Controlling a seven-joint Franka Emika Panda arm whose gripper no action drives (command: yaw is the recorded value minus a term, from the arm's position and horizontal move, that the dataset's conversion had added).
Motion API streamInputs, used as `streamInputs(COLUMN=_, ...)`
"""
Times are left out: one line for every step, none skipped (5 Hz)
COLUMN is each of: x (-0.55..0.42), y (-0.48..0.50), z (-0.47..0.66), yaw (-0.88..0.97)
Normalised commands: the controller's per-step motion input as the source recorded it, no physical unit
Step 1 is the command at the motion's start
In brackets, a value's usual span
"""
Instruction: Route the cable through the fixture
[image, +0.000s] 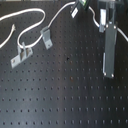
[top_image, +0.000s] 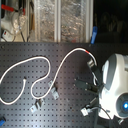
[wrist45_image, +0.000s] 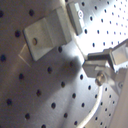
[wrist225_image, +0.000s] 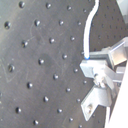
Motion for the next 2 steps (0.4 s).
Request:
streamInputs(x=-0.164, y=0.252, z=0.28, yaw=-0.4)
streamInputs(x=-0.159, y=0.219, z=0.23, yaw=-0.38)
